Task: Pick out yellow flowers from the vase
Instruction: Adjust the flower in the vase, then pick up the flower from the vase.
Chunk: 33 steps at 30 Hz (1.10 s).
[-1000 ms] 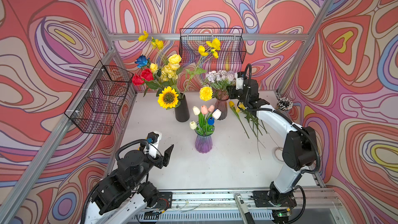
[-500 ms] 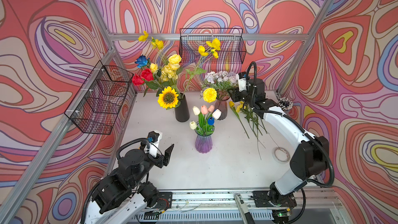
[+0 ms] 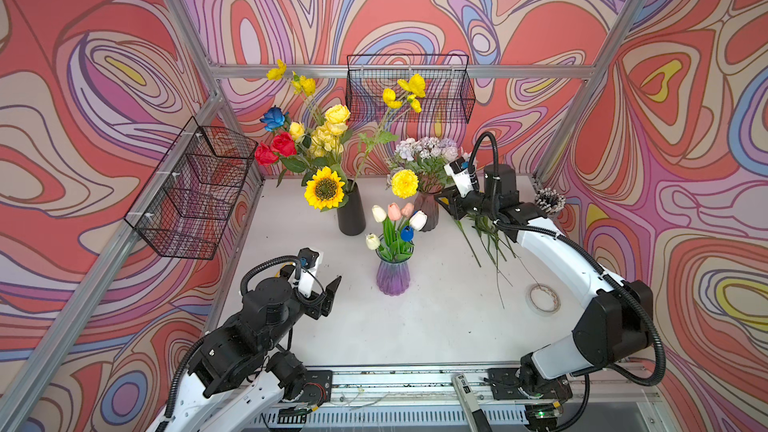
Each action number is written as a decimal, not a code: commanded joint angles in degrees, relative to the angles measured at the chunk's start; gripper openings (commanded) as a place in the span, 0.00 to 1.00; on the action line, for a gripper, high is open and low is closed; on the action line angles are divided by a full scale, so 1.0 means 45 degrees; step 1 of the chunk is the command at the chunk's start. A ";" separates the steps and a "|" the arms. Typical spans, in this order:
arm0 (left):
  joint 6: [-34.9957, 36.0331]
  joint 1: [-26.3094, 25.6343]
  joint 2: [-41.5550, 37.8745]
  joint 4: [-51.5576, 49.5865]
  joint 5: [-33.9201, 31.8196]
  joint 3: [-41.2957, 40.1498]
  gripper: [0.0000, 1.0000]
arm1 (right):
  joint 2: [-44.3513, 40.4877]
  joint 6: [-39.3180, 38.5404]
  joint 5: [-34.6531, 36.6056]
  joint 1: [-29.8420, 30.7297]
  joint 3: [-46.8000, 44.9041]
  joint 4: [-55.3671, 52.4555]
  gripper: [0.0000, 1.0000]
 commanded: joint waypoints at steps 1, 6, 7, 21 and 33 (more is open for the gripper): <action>0.0128 0.0050 0.0165 0.0370 0.0159 0.0450 0.83 | 0.0138 -0.1109 -0.0789 0.0144 -0.0292 0.2049 0.36; 0.0079 0.0050 0.0330 0.0315 0.0131 0.0695 0.83 | 0.0795 -0.1802 -0.0925 0.0269 -0.0418 0.3292 0.38; 0.0076 0.0050 0.0360 0.0332 0.0126 0.0725 0.83 | 0.0895 -0.1892 -0.0989 0.0310 -0.0423 0.3497 0.39; 0.0121 0.0050 0.0933 0.0554 0.0249 0.1083 0.83 | 0.2120 -0.2400 0.0325 0.0789 -0.0675 0.5978 0.49; 0.0070 0.0050 0.0878 0.0478 0.0171 0.1131 0.82 | 0.3343 -0.2094 0.0375 0.0843 -0.0250 0.6663 0.45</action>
